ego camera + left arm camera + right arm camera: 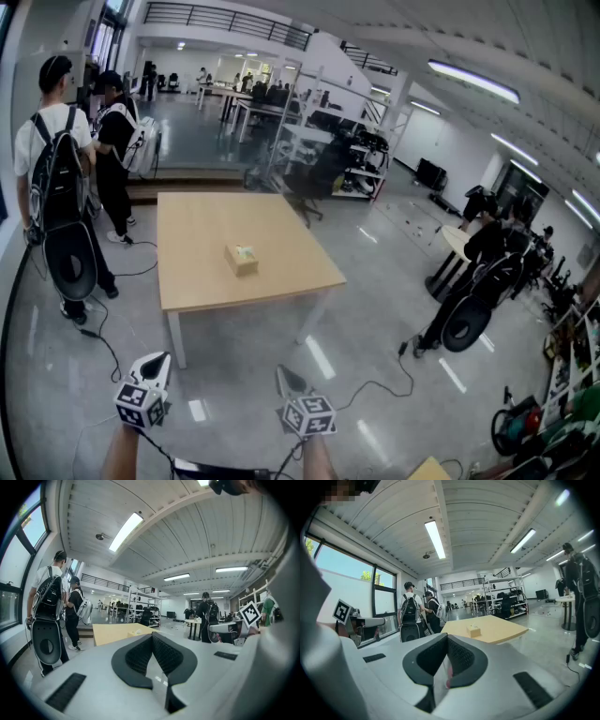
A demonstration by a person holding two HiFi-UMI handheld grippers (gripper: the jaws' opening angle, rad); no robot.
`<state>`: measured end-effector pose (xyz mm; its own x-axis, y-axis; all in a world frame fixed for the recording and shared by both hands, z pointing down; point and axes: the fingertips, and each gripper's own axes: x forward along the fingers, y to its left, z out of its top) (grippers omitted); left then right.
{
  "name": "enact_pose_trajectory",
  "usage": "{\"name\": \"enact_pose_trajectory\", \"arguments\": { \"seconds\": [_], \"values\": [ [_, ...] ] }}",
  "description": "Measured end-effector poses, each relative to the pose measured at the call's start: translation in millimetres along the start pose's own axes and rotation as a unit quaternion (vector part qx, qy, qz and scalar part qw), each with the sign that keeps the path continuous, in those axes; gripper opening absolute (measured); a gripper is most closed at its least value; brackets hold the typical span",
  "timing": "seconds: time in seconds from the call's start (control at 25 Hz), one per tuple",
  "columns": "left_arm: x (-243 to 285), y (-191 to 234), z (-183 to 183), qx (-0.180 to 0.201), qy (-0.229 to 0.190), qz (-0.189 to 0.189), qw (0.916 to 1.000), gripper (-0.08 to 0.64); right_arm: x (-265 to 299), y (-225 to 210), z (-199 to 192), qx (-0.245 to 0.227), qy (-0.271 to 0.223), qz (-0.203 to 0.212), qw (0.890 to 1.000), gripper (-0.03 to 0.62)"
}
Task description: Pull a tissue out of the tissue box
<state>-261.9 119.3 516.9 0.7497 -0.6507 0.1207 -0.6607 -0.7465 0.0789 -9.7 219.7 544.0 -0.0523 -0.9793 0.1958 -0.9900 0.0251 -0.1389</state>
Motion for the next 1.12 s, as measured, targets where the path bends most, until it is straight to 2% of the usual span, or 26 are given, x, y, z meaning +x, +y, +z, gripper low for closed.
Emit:
{"name": "enact_pose_trajectory", "arguments": {
  "seconds": [0.32,0.44,0.76,1.12],
  "values": [
    [1,-4,7,-0.001,0.000,0.000,1.0000,0.007,-2,-1,8,0.004,-0.003,0.003,1.000,0.003],
    [4,-7,2,-0.002,0.003,-0.001,1.0000,0.007,-3,-4,5,0.014,-0.002,0.006,1.000,0.005],
    [18,-15,-11,-0.009,0.012,-0.005,0.9999,0.007,-13,-15,5,-0.003,-0.005,-0.011,1.000,0.005],
    [44,-38,-19,-0.012,0.018,-0.017,0.9996,0.007,-17,-50,3,-0.002,-0.003,-0.020,1.000,0.005]
  ]
}}
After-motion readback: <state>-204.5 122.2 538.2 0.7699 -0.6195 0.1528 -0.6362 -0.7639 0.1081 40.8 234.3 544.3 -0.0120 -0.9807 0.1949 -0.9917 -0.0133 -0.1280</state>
